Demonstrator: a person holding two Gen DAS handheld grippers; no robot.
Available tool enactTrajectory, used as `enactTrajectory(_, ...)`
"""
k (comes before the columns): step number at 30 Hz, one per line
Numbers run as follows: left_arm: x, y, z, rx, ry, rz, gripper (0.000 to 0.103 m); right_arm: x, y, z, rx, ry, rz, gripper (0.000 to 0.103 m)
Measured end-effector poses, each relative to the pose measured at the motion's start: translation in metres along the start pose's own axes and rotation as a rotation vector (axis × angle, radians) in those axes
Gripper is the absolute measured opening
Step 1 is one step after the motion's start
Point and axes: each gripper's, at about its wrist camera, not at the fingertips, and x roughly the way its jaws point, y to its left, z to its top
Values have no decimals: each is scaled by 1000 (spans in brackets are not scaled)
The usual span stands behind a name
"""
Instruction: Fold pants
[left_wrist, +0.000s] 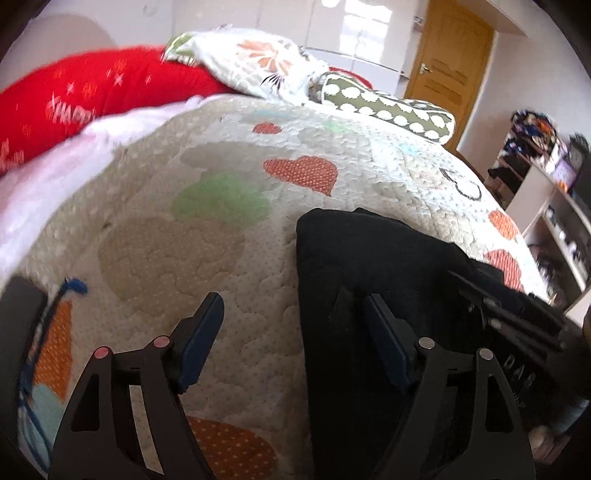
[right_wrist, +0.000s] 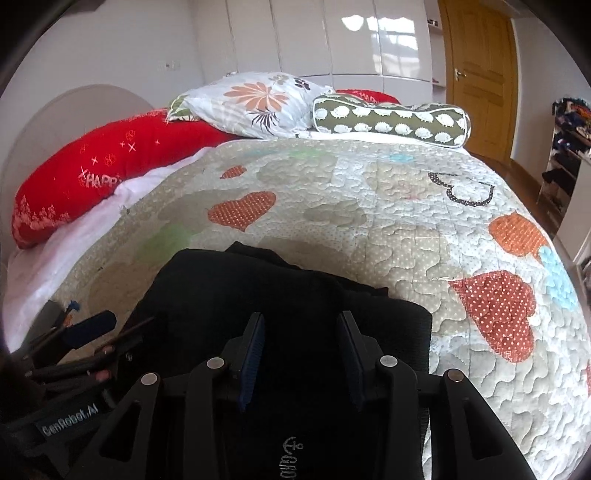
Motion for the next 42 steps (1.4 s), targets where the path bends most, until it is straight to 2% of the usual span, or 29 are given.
enactTrajectory(6, 0, 0, 1, 22, -7, -9, 79, -3, 1, 1, 15, 0, 1, 40)
enactTrajectory(11, -13, 1, 1, 37, -23, -13, 79, -25, 1, 0, 43, 4, -10, 40)
enactTrajectory(18, -21, -4, -5, 61, -30, -35, 79, -27, 1, -19, -11, 48, -108, 52)
enactTrajectory(24, -25, -9, -9, 85, -42, -29, 79, -46, -9, -13, 56, 22, -67, 53)
enactTrajectory(27, -26, -9, -9, 82, -39, -43, 79, -53, -12, -8, 72, 6, -78, 53)
enactTrajectory(30, -27, -8, -8, 79, -41, -47, 79, -57, -15, -7, 90, -6, -76, 57)
enactTrajectory(33, -28, -7, -8, 72, -39, -61, 79, -56, -17, -8, 105, 9, -67, 62)
enactTrajectory(42, -23, -8, -9, 67, -12, -71, 79, -52, -36, -19, 138, 54, -52, 64)
